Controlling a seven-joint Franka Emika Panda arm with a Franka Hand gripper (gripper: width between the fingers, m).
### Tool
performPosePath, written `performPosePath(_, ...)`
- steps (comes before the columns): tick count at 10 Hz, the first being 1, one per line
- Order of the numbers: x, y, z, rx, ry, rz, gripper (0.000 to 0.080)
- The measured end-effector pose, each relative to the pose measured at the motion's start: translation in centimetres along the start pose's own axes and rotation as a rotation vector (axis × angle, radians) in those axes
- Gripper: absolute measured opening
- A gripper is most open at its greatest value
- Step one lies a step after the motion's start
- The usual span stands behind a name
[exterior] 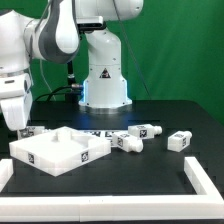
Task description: Assemble one leg
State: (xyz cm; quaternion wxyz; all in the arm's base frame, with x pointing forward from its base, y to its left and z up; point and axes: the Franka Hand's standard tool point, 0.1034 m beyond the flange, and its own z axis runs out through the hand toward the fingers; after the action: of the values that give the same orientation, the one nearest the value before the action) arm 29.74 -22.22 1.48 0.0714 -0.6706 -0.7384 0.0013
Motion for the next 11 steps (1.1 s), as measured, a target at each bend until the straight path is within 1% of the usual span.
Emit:
performPosePath(1,0.0,0.1,-0.1,0.002,-0.003,0.008,0.0615)
performPosePath(2,0.6,1.1,-1.1,-0.007,-0.017,0.042,0.0615)
performPosePath(3,1.7,2.1,-2.5,-0.027,-0.035,0.047,0.0644)
performPosePath(5,4.3,3.6,-5.1,-0.062,-0.042,0.160,0.0649)
performPosePath(6,5.6,4.6,-5.6,-0.064,-0.038,0.254,0.0649)
performPosePath(7,6.9,6.0,-5.6,-0.051,-0.030,0.373,0.0649)
performPosePath(8,7.7,7.2,-5.2,-0.048,-0.029,0.416,0.0649)
performPosePath(9,8.6,8.2,-4.9,-0.051,-0.030,0.456,0.0649)
performPosePath(10,9.1,8.6,-4.8,-0.057,-0.032,0.461,0.0649)
performPosePath(11,8.8,8.5,-4.8,-0.056,-0.031,0.459,0.0649)
